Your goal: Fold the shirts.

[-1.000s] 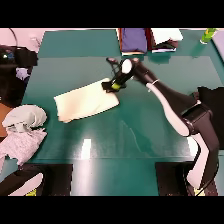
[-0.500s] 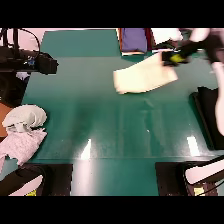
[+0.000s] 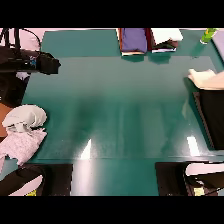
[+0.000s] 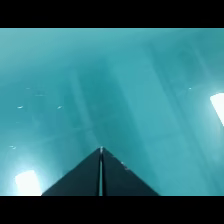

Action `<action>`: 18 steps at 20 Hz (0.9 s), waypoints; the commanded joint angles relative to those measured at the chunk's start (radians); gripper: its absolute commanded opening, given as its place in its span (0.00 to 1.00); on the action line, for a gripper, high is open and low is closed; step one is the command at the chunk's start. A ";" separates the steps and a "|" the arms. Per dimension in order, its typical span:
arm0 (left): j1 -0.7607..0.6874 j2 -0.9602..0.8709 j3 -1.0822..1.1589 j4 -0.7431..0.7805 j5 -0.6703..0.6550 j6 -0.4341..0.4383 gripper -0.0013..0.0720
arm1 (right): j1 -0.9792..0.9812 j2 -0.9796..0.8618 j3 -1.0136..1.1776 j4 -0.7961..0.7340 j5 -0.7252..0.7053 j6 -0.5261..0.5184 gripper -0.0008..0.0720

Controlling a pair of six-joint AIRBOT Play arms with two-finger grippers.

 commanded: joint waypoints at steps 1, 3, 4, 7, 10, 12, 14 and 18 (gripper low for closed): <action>0.000 0.000 0.000 -0.024 0.000 -0.014 0.06 | -0.080 0.005 0.004 0.094 -0.003 -0.017 0.04; 0.000 0.000 0.000 -0.024 0.000 -0.014 0.06 | -0.079 0.005 0.045 0.153 0.002 -0.019 0.04; 0.000 0.000 0.000 -0.024 0.000 -0.014 0.06 | -0.079 0.005 0.085 0.180 0.008 -0.019 0.04; 0.000 0.000 0.000 -0.023 -0.002 -0.013 0.06 | -0.077 0.008 0.220 0.188 0.045 -0.019 0.04; 0.000 0.000 0.000 -0.023 -0.008 -0.011 0.06 | -0.098 0.072 0.184 0.179 0.051 -0.021 0.04; 0.000 0.000 0.000 -0.024 -0.009 -0.010 0.06 | -0.119 0.140 0.100 0.179 0.037 -0.037 0.04; 0.000 0.000 0.000 -0.023 -0.009 -0.009 0.06 | -0.154 0.202 0.031 0.178 0.051 -0.069 0.04; 0.000 0.000 -0.001 -0.023 -0.026 0.005 0.06 | -0.240 0.321 -0.154 0.152 0.064 -0.117 0.04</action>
